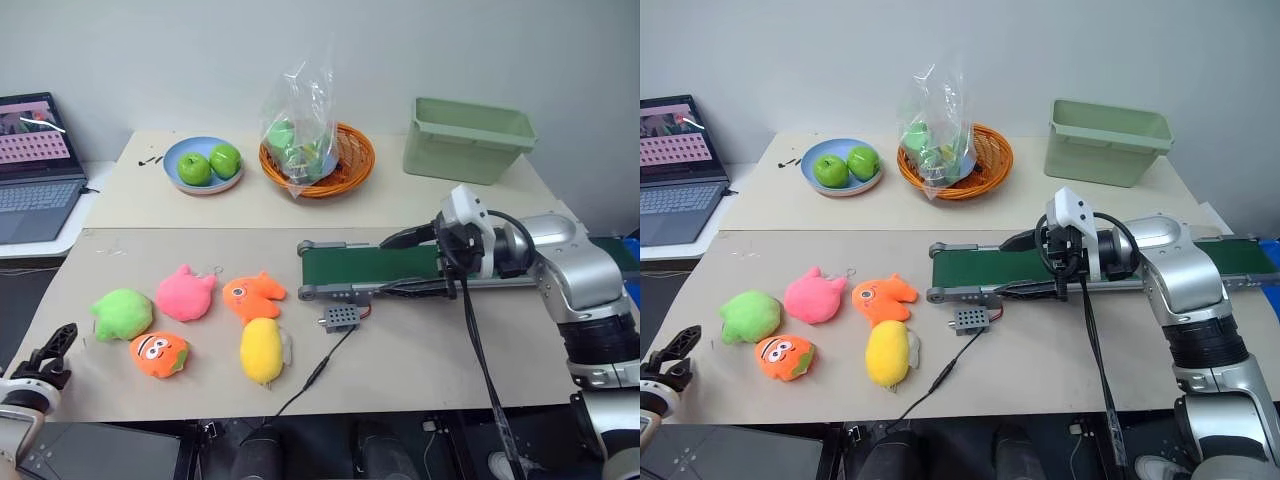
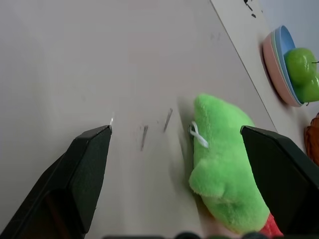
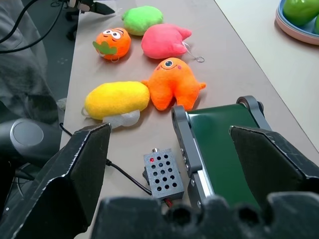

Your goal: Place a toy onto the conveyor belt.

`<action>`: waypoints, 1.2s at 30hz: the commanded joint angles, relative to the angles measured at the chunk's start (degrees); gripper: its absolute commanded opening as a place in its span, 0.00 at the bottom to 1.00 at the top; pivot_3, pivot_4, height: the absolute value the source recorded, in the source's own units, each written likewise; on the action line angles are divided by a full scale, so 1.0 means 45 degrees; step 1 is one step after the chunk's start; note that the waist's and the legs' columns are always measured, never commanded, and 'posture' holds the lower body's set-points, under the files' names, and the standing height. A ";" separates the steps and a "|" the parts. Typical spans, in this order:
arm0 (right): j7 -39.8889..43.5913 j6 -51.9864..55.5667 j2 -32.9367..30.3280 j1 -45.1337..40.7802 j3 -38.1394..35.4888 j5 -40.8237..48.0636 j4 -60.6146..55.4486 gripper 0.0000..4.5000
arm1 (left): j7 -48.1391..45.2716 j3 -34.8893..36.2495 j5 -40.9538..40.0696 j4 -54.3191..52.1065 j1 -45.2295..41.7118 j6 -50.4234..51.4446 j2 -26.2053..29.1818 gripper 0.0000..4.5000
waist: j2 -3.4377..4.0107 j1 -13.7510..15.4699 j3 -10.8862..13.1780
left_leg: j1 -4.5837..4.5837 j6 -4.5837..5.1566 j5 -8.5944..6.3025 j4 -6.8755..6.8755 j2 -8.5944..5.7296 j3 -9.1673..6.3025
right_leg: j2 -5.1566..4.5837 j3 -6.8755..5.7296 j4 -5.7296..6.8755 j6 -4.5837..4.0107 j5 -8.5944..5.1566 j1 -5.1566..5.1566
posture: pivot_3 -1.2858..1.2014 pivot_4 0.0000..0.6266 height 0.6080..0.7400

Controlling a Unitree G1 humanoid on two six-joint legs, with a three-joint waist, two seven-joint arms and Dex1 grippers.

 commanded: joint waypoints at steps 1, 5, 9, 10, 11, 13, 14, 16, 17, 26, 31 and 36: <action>-0.0144 -0.0075 -0.0434 0.0045 -0.0639 0.0107 -0.0588 1.00 | -0.0056 -0.0090 -0.0904 0.0242 -0.0565 0.0404 -0.0018 0.98 | 0.0001 0.0007 0.0000 | 0.0003 0.0000 0.0000 -0.0001 -0.0004 0.0001 | -0.0004 0.0003 0.0002 0.0000 0.0000 0.0000 | 0.52 0.24 1.00; -0.0277 -0.0049 -0.0640 0.0167 -0.0763 0.0146 -0.0717 1.00 | -0.0071 -0.0378 -0.1351 0.0454 -0.1006 0.0707 -0.0046 0.98 | 0.0000 -0.0028 0.0000 | 0.0002 -0.0001 0.0000 -0.0002 -0.0006 0.0002 | -0.0003 0.0005 0.0005 -0.0002 -0.0001 -0.0001 | 0.52 0.24 1.00; -0.0408 -0.0007 -0.0796 0.0240 -0.0881 0.0189 -0.0862 1.00 | 0.0419 -0.0370 -0.1830 0.1032 -0.1586 0.0890 -0.0109 0.98 | 0.0000 -0.0065 0.0000 | 0.0007 -0.0001 0.0000 -0.0002 -0.0006 0.0002 | 0.0000 0.0008 0.0012 -0.0002 -0.0001 0.0000 | 0.52 0.24 1.00; -0.0433 0.0012 -0.0817 0.0250 -0.0908 0.0205 -0.0887 1.00 | 0.0468 -0.0419 -0.1844 0.1131 -0.1662 0.0906 -0.0096 0.98 | 0.0000 -0.0071 -0.0001 | 0.0009 -0.0001 0.0000 -0.0002 -0.0005 0.0002 | 0.0002 0.0008 0.0013 -0.0002 -0.0001 -0.0001 | 0.52 0.24 1.00; -0.0463 0.0014 -0.0845 0.0266 -0.0938 0.0200 -0.0913 1.00 | 0.0511 -0.0509 -0.1815 0.1267 -0.1736 0.0930 -0.0075 0.98 | 0.0000 -0.0073 0.0000 | 0.0009 -0.0001 0.0000 -0.0002 -0.0005 0.0002 | 0.0003 0.0010 0.0014 -0.0002 -0.0001 -0.0001 | 0.52 0.24 1.00; -0.0521 -0.0005 -0.0886 0.0299 -0.0979 0.0160 -0.0938 1.00 | 0.0603 -0.0646 -0.1798 0.1529 -0.1841 0.0991 -0.0058 0.98 | 0.0000 -0.0051 -0.0001 | 0.0009 -0.0001 0.0000 -0.0002 -0.0006 0.0002 | 0.0001 0.0010 0.0014 -0.0002 -0.0002 0.0000 | 0.52 0.24 1.00; -0.0549 -0.0020 -0.0908 0.0313 -0.0994 0.0140 -0.0948 1.00 | 0.0622 -0.0690 -0.1805 0.1617 -0.1876 0.1019 -0.0059 0.98 | 0.0000 -0.0045 0.0000 | 0.0008 -0.0001 0.0000 -0.0002 -0.0007 0.0002 | 0.0000 0.0010 0.0013 -0.0002 -0.0002 0.0000 | 0.52 0.24 1.00; -0.0594 -0.0049 -0.0946 0.0332 -0.1010 0.0130 -0.0964 1.00 | 0.0634 -0.0729 -0.1862 0.1724 -0.1924 0.1079 -0.0072 0.98 | 0.0001 -0.0043 -0.0001 | 0.0008 -0.0001 0.0000 -0.0001 -0.0009 0.0003 | -0.0002 0.0010 0.0013 -0.0002 -0.0002 0.0000 | 0.52 0.24 1.00; -0.0615 -0.0066 -0.0956 0.0336 -0.1020 0.0127 -0.0967 1.00 | 0.0674 -0.0720 -0.1911 0.1779 -0.1955 0.1101 -0.0093 0.98 | 0.0001 -0.0043 -0.0001 | 0.0010 -0.0001 0.0000 -0.0002 -0.0010 0.0004 | -0.0003 0.0012 0.0013 -0.0002 -0.0002 0.0000 | 0.52 0.24 1.00; -0.0661 -0.0229 -0.0994 0.0396 -0.0949 -0.0005 -0.0905 1.00 | 0.0255 0.0178 -0.2482 0.1313 -0.2586 -0.0811 -0.0197 0.36 | -0.0001 -0.0027 0.0000 | 0.0007 -0.0003 0.0000 -0.0002 -0.0007 0.0002 | -0.0001 0.0010 0.0012 -0.0003 -0.0002 -0.0002 | 0.52 0.24 1.00; -0.0699 -0.0200 -0.0887 0.0233 -0.0923 -0.0035 -0.0871 1.00 | -0.0244 0.0228 -0.3098 0.0073 -0.2930 -0.1371 -0.0036 0.13 | -0.0002 -0.0016 0.0000 | 0.0001 -0.0007 0.0002 0.0000 -0.0009 0.0002 | -0.0004 0.0010 0.0011 -0.0004 -0.0002 0.0000 | 0.52 0.24 1.00; -0.0740 -0.0220 -0.0830 0.0201 -0.0924 -0.0047 -0.0834 1.00 | -0.0902 -0.1650 -0.2193 -0.2976 -0.4282 -0.2576 0.0608 0.13 | -0.0035 0.0027 0.0019 | -0.0007 -0.0008 0.0002 0.0001 -0.0008 -0.0001 | -0.0001 0.0008 0.0005 -0.0003 -0.0002 -0.0001 | 0.52 0.24 1.00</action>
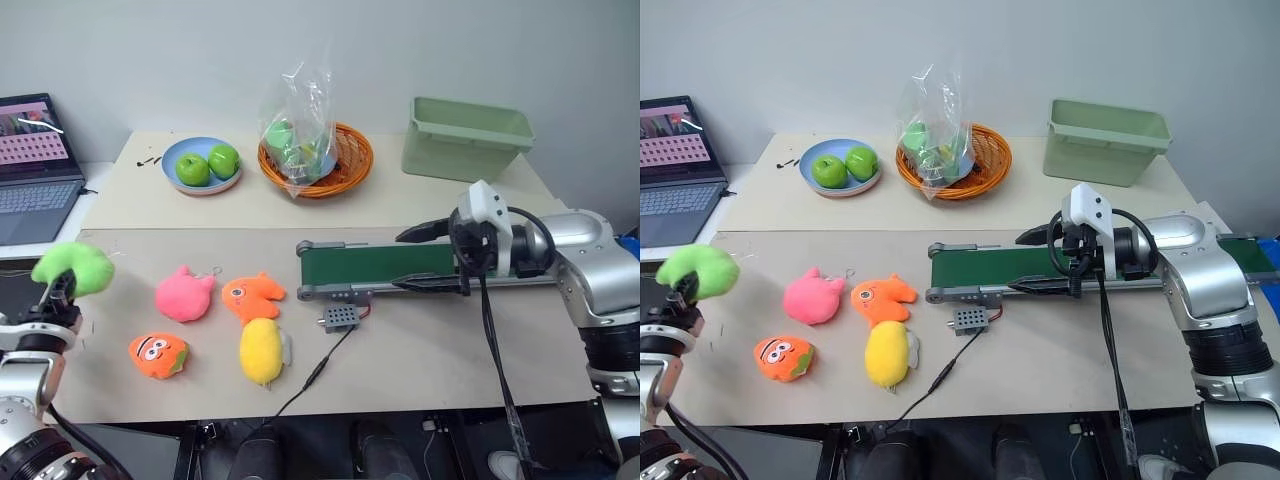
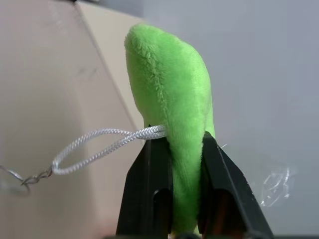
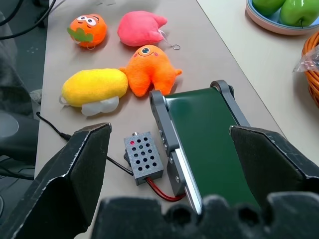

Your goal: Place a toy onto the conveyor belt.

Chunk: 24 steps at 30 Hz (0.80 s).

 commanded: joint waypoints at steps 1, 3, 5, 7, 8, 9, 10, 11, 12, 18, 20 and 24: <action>-0.0087 -0.0237 -0.0045 -0.0272 -0.0365 0.0068 -0.0241 1.00 | -0.0652 -0.2108 0.1284 -0.2837 -0.1387 -0.1162 0.0994 0.13 | -0.0037 0.0100 0.0018 | -0.0008 -0.0012 0.0007 0.0004 -0.0001 -0.0012 | 0.0001 -0.0011 0.0004 0.0000 0.0000 0.0000 | 0.52 0.24 1.00; -0.0130 -0.0223 -0.0027 -0.0295 -0.0370 0.0064 -0.0245 1.00 | 0.0001 -0.4415 0.3925 -0.3228 -0.1904 -0.1662 0.1777 0.13 | -0.0047 0.0200 0.0016 | -0.0021 -0.0057 0.0033 0.0004 -0.0005 -0.0034 | 0.0004 -0.0031 -0.0003 -0.0005 0.0007 0.0006 | 0.52 0.24 1.00; -0.0218 -0.0156 -0.0013 -0.0351 -0.0414 0.0106 -0.0320 1.00 | -0.0352 -0.7302 0.6876 -0.3677 -0.2775 -0.2663 0.2955 0.13 | -0.0040 0.0227 0.0014 | -0.0006 -0.0058 0.0033 -0.0002 -0.0025 -0.0030 | -0.0007 -0.0021 -0.0020 -0.0001 0.0010 0.0025 | 0.52 0.24 1.00; -0.0448 -0.0129 0.0055 -0.0511 -0.0563 0.0147 -0.0297 1.00 | -0.1131 -0.9190 0.8633 -0.3658 -0.3931 -0.3741 0.3574 0.13 | -0.0037 0.0233 0.0014 | -0.0011 -0.0058 0.0034 -0.0010 -0.0036 -0.0025 | -0.0005 -0.0016 -0.0045 0.0007 0.0017 0.0028 | 0.52 0.24 1.00; -0.0541 -0.0110 0.0071 -0.0591 -0.0613 0.0166 -0.0300 1.00 | -0.1392 -0.9805 0.9311 -0.3449 -0.4401 -0.4253 0.3701 0.13 | -0.0037 0.0234 0.0014 | -0.0020 -0.0058 0.0034 -0.0010 -0.0036 -0.0025 | -0.0004 -0.0017 -0.0051 0.0009 0.0019 0.0024 | 0.52 0.24 1.00; -0.0596 -0.0066 0.0054 -0.0653 -0.0662 0.0213 -0.0345 1.00 | -0.1702 -1.0490 1.0105 -0.3162 -0.4875 -0.4859 0.3794 0.13 | -0.0036 0.0225 0.0014 | -0.0041 -0.0058 0.0034 -0.0010 -0.0035 -0.0026 | -0.0003 -0.0018 -0.0073 0.0022 0.0030 0.0015 | 0.52 0.24 1.00; -0.0622 -0.0029 0.0043 -0.0696 -0.0675 0.0244 -0.0378 1.00 | -0.1934 -1.0893 1.0615 -0.2934 -0.5166 -0.5273 0.3818 0.13 | -0.0035 0.0191 0.0015 | -0.0058 -0.0058 0.0034 -0.0010 -0.0035 -0.0026 | -0.0004 -0.0018 -0.0080 0.0026 0.0033 0.0003 | 0.52 0.24 1.00; -0.0674 0.0037 0.0022 -0.0733 -0.0730 0.0302 -0.0436 1.00 | -0.2324 -1.1693 1.1552 -0.2622 -0.5545 -0.6083 0.3884 0.13 | -0.0036 0.0135 0.0014 | -0.0070 -0.0057 0.0034 -0.0009 -0.0034 -0.0024 | -0.0003 -0.0016 -0.0088 0.0029 0.0035 -0.0007 | 0.52 0.24 1.00; -0.0710 0.0092 -0.0027 -0.0729 -0.0812 0.0354 -0.0507 1.00 | -0.2706 -1.2656 1.2671 -0.2283 -0.5939 -0.7078 0.3912 0.13 | -0.0035 0.0106 0.0015 | -0.0072 -0.0055 0.0034 -0.0010 -0.0029 -0.0024 | 0.0001 -0.0014 -0.0093 0.0029 0.0035 -0.0008 | 0.52 0.24 1.00; -0.1016 0.0421 -0.0351 -0.0403 -0.1217 0.0517 -0.1001 1.00 | -0.3430 -1.6337 1.7497 0.0285 -0.7355 -1.2702 0.3192 0.13 | -0.0023 0.0194 0.0022 | -0.0096 -0.0045 0.0030 -0.0013 -0.0025 -0.0013 | 0.0004 -0.0016 -0.0103 0.0030 0.0035 -0.0016 | 0.52 0.24 1.00; -0.1120 0.0524 -0.0377 -0.0355 -0.1277 0.0563 -0.1116 1.00 | -0.3221 -1.6687 1.8358 0.0961 -0.7524 -1.3707 0.3043 0.13 | -0.0023 0.0178 0.0023 | -0.0103 -0.0044 0.0029 -0.0007 -0.0025 -0.0006 | 0.0002 -0.0014 -0.0105 0.0037 0.0039 -0.0017 | 0.52 0.24 1.00; -0.1308 0.0718 -0.0577 -0.0016 -0.1625 0.0634 -0.1449 1.00 | -0.0662 -1.8124 2.2562 0.1883 -0.7850 -1.6283 0.3090 0.13 | -0.0021 0.0227 0.0026 | -0.0114 -0.0041 0.0030 0.0002 -0.0022 -0.0008 | 0.0005 -0.0012 -0.0104 0.0041 0.0040 -0.0035 | 0.52 0.24 1.00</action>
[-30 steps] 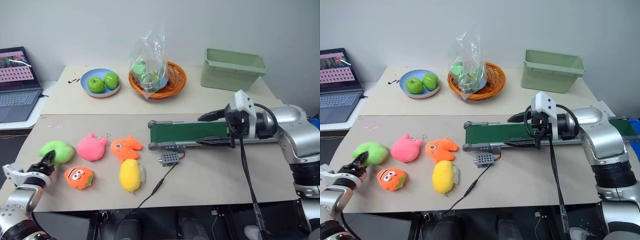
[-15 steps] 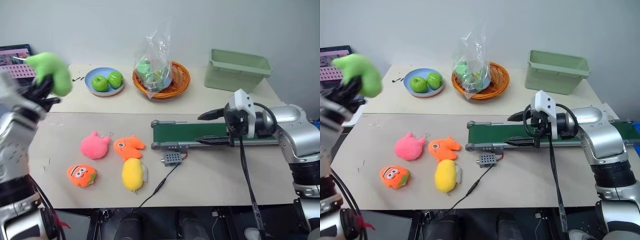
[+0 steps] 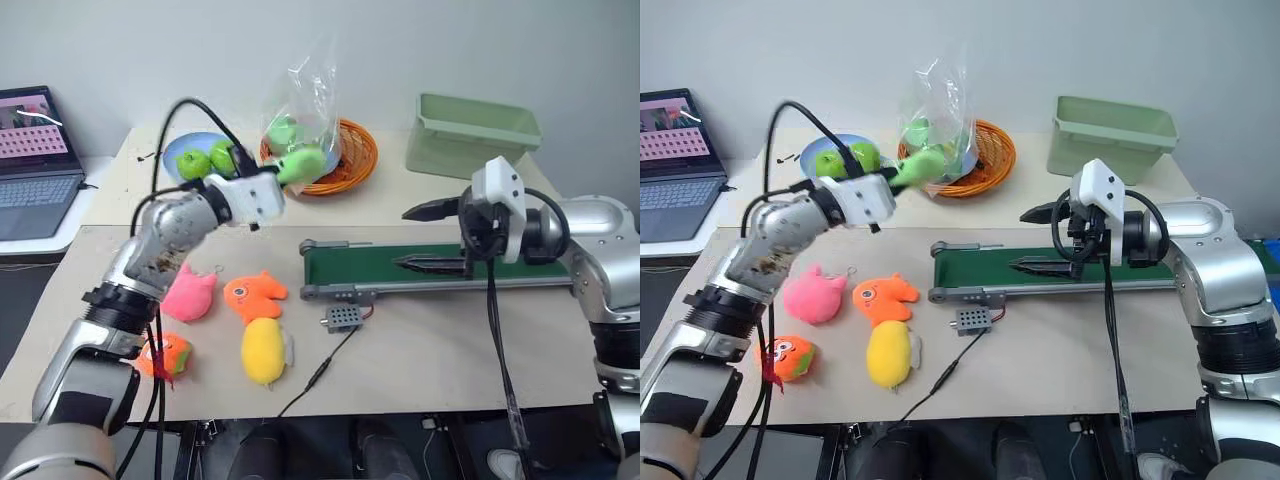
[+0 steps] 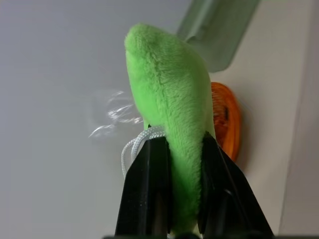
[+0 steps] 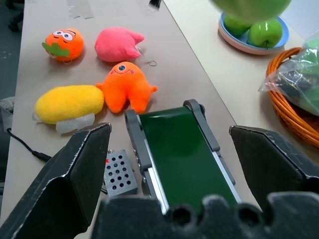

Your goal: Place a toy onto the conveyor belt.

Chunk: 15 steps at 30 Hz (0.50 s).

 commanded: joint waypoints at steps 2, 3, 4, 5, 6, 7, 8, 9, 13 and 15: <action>-0.0336 0.0204 -0.0302 0.0203 -0.0774 0.0382 -0.0632 1.00 | 0.2880 -0.0983 0.3919 0.0616 -0.0777 -0.2660 0.0041 0.13 | 0.0000 0.0060 0.0000 | 0.0001 0.0000 0.0000 0.0005 0.0000 0.0001 | -0.0003 0.0001 0.0006 0.0002 0.0001 0.0001 | 0.52 0.24 1.00; -0.0401 0.0238 -0.0298 0.0245 -0.0802 0.0394 -0.0688 1.00 | 0.3423 -0.1201 0.4561 0.0770 -0.0871 -0.3034 -0.0016 0.13 | 0.0000 0.0082 0.0000 | -0.0001 0.0000 0.0000 0.0010 -0.0001 0.0001 | -0.0004 0.0001 0.0007 0.0004 0.0003 0.0001 | 0.52 0.24 1.00; -0.0452 0.0263 -0.0297 0.0283 -0.0821 0.0400 -0.0739 1.00 | 0.3915 -0.1393 0.5159 0.0911 -0.0965 -0.3322 -0.0073 0.13 | 0.0000 0.0092 0.0000 | -0.0002 0.0000 0.0000 0.0013 -0.0001 0.0001 | -0.0006 0.0001 0.0007 0.0010 0.0006 0.0001 | 0.52 0.24 1.00; -0.0491 0.0287 -0.0301 0.0317 -0.0835 0.0403 -0.0785 1.00 | 0.4350 -0.1570 0.5712 0.0999 -0.1050 -0.3477 -0.0113 0.13 | 0.0000 0.0098 0.0000 | -0.0001 0.0000 0.0000 0.0014 -0.0001 0.0002 | -0.0007 0.0001 0.0007 0.0013 0.0008 0.0002 | 0.52 0.24 1.00; -0.0529 0.0303 -0.0311 0.0363 -0.0857 0.0404 -0.0829 1.00 | 0.4706 -0.1739 0.6121 0.1123 -0.1108 -0.3689 -0.0225 0.13 | 0.0000 0.0102 0.0000 | -0.0002 0.0000 0.0000 0.0014 -0.0002 0.0002 | -0.0008 0.0001 0.0007 0.0016 0.0009 0.0003 | 0.52 0.24 1.00; -0.0565 0.0322 -0.0323 0.0407 -0.0887 0.0410 -0.0865 1.00 | 0.4986 -0.1962 0.6536 0.1225 -0.1153 -0.3881 -0.0348 0.13 | 0.0000 0.0109 0.0000 | -0.0002 0.0000 0.0000 0.0014 -0.0002 0.0002 | -0.0009 0.0001 0.0009 0.0018 0.0011 0.0004 | 0.52 0.24 1.00; -0.0592 0.0344 -0.0327 0.0434 -0.0905 0.0410 -0.0897 1.00 | 0.5251 -0.2162 0.6933 0.1338 -0.1196 -0.4032 -0.0451 0.13 | 0.0000 0.0111 0.0000 | -0.0003 0.0000 0.0000 0.0014 -0.0003 0.0003 | -0.0010 0.0001 0.0011 0.0019 0.0011 0.0004 | 0.52 0.24 1.00; -0.0619 0.0364 -0.0330 0.0452 -0.0913 0.0410 -0.0928 1.00 | 0.5438 -0.2319 0.7190 0.1484 -0.1225 -0.4186 -0.0550 0.13 | 0.0001 0.0113 0.0000 | -0.0005 0.0000 0.0000 0.0014 -0.0003 0.0002 | -0.0009 0.0000 0.0013 0.0021 0.0013 0.0004 | 0.52 0.24 1.00; -0.0748 0.0354 -0.0347 0.0533 -0.0933 0.0434 -0.1022 1.00 | 0.6010 -0.2934 0.8045 0.2392 -0.1417 -0.4493 -0.1007 0.13 | 0.0001 0.0103 0.0000 | -0.0015 0.0000 0.0000 0.0016 -0.0005 0.0005 | -0.0011 0.0000 0.0022 0.0040 0.0025 0.0005 | 0.52 0.24 1.00; -0.0828 0.0348 -0.0359 0.0598 -0.0993 0.0488 -0.1085 1.00 | 0.6171 -0.3301 0.8432 0.2906 -0.1537 -0.4553 -0.1370 0.13 | 0.0001 0.0103 0.0000 | -0.0015 0.0000 0.0000 0.0018 -0.0005 0.0007 | -0.0011 0.0001 0.0020 0.0044 0.0027 0.0005 | 0.52 0.24 1.00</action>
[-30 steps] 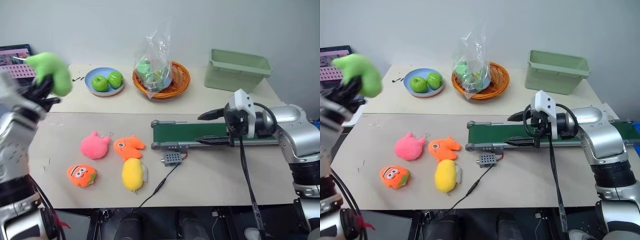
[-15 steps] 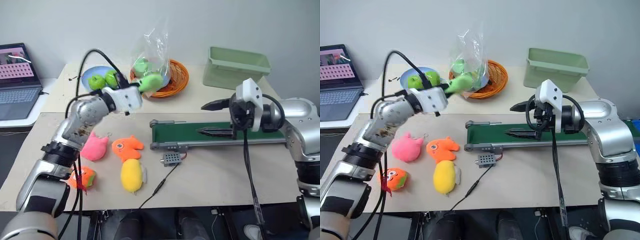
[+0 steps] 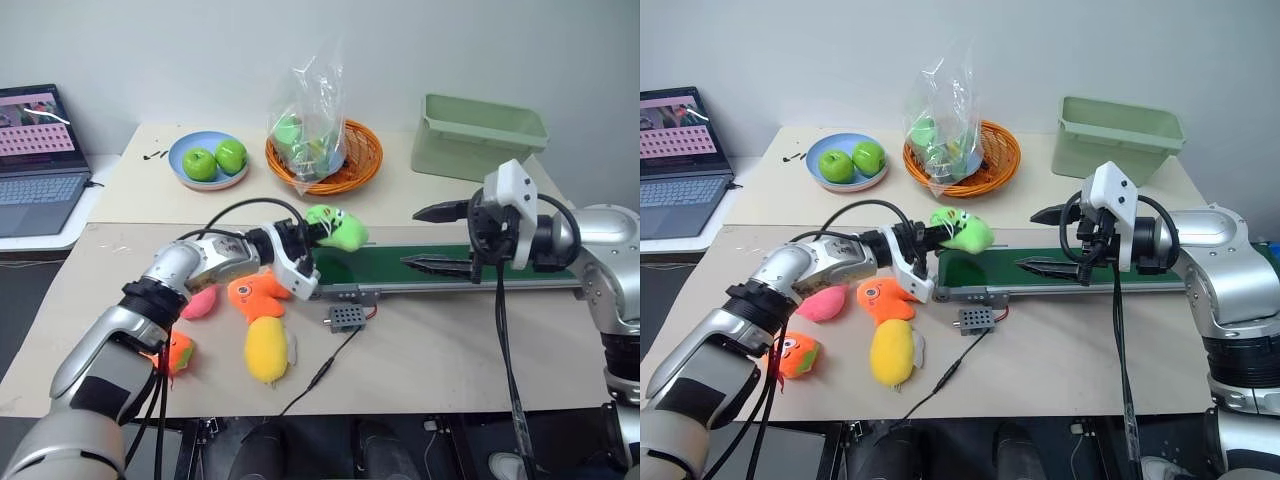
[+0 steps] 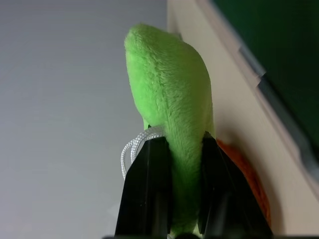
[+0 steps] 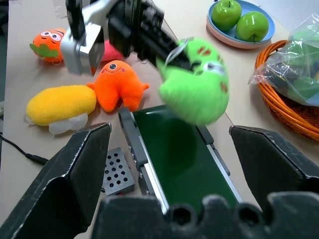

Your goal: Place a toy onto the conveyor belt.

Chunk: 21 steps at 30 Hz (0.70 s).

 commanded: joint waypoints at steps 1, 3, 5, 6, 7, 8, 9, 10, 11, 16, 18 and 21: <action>-0.0161 -0.0006 -0.0216 -0.0013 -0.0518 0.0256 -0.0544 1.00 | 0.0481 -0.0438 0.0531 0.0661 -0.0583 -0.0238 -0.0461 0.13 | 0.0000 0.0006 0.0000 | 0.0001 0.0000 0.0000 0.0001 0.0000 0.0000 | 0.0000 0.0000 -0.0003 0.0000 0.0000 0.0000 | 0.52 0.24 1.00; -0.0203 -0.0027 -0.0221 0.0010 -0.0521 0.0254 -0.0557 1.00 | 0.0430 -0.0598 0.0700 0.1058 -0.0662 -0.0238 -0.0656 0.13 | 0.0000 0.0007 0.0000 | 0.0001 0.0000 0.0000 0.0002 0.0000 0.0001 | 0.0000 0.0000 -0.0003 0.0001 0.0000 0.0001 | 0.52 0.24 1.00; -0.0243 -0.0054 -0.0237 0.0021 -0.0524 0.0222 -0.0576 1.00 | 0.0169 -0.0679 0.0553 0.1636 -0.0789 -0.0349 -0.0809 0.13 | 0.0000 0.0001 0.0000 | -0.0001 0.0000 0.0000 0.0003 0.0000 0.0000 | 0.0000 0.0000 0.0001 0.0003 0.0001 0.0001 | 0.52 0.24 1.00; -0.0266 -0.0072 -0.0242 0.0018 -0.0531 0.0205 -0.0575 1.00 | 0.0025 -0.0775 0.0571 0.1967 -0.0906 -0.0377 -0.0856 0.13 | 0.0000 -0.0001 0.0000 | -0.0001 0.0001 0.0000 0.0003 0.0000 0.0000 | 0.0000 0.0001 0.0004 0.0003 0.0002 0.0001 | 0.52 0.24 1.00; -0.0289 -0.0080 -0.0243 0.0014 -0.0532 0.0197 -0.0579 1.00 | -0.0054 -0.0849 0.0602 0.2210 -0.0999 -0.0404 -0.0885 0.13 | 0.0000 -0.0002 0.0000 | -0.0002 0.0001 0.0000 0.0003 0.0000 0.0001 | 0.0001 0.0001 0.0004 0.0004 0.0002 0.0001 | 0.52 0.24 1.00; -0.0314 -0.0095 -0.0238 -0.0014 -0.0527 0.0187 -0.0566 1.00 | -0.0064 -0.0837 0.0534 0.2438 -0.1079 -0.0452 -0.0906 0.13 | 0.0000 -0.0003 0.0000 | 0.0000 0.0001 0.0000 0.0004 0.0000 0.0001 | 0.0001 0.0000 0.0004 0.0004 0.0002 0.0002 | 0.52 0.24 1.00; -0.0335 -0.0119 -0.0232 -0.0055 -0.0510 0.0168 -0.0534 1.00 | -0.0158 -0.0855 0.0482 0.2663 -0.1194 -0.0537 -0.0902 0.13 | 0.0000 -0.0004 0.0000 | 0.0000 0.0001 0.0000 0.0004 0.0000 0.0000 | 0.0001 0.0001 0.0003 0.0004 0.0002 0.0002 | 0.52 0.24 1.00; -0.0353 -0.0133 -0.0227 -0.0081 -0.0494 0.0156 -0.0515 1.00 | -0.0204 -0.0863 0.0438 0.2813 -0.1273 -0.0615 -0.0897 0.13 | 0.0000 -0.0004 0.0000 | 0.0001 0.0001 0.0000 0.0005 0.0000 0.0000 | 0.0001 0.0001 0.0002 0.0004 0.0002 0.0002 | 0.52 0.24 1.00; -0.0361 -0.0145 -0.0223 -0.0115 -0.0477 0.0148 -0.0497 1.00 | -0.0522 -0.0765 0.0120 0.3102 -0.1343 -0.0731 -0.0917 0.19 | 0.0000 -0.0008 0.0000 | 0.0001 0.0001 0.0000 0.0005 0.0000 0.0000 | 0.0001 0.0001 0.0001 0.0005 0.0002 0.0002 | 0.52 0.24 1.00; -0.0283 -0.0182 -0.0279 -0.0191 -0.0407 0.0115 -0.0379 1.00 | -0.1901 -0.0380 -0.1383 0.3392 -0.1392 -0.1404 -0.0837 0.53 | 0.0000 -0.0003 0.0000 | 0.0003 0.0001 0.0000 0.0006 0.0000 0.0000 | 0.0001 0.0002 0.0018 0.0005 0.0003 0.0003 | 0.52 0.24 1.00; -0.0172 -0.0213 -0.0336 -0.0229 -0.0353 0.0078 -0.0289 1.00 | -0.3091 -0.0013 -0.2758 0.2942 -0.1143 -0.1737 -0.0798 0.68 | 0.0001 -0.0002 -0.0001 | 0.0002 0.0001 0.0000 0.0010 0.0000 0.0000 | -0.0001 0.0002 0.0019 0.0006 0.0004 0.0004 | 0.52 0.24 1.00; 0.0007 -0.0266 -0.0406 -0.0329 -0.0239 0.0007 -0.0167 1.00 | -0.5019 0.0591 -0.5069 0.2071 -0.0658 -0.1429 -0.0865 0.94 | 0.0001 -0.0002 -0.0001 | -0.0001 0.0001 0.0000 0.0011 0.0000 -0.0001 | -0.0003 0.0002 0.0020 0.0007 0.0004 0.0005 | 0.52 0.24 1.00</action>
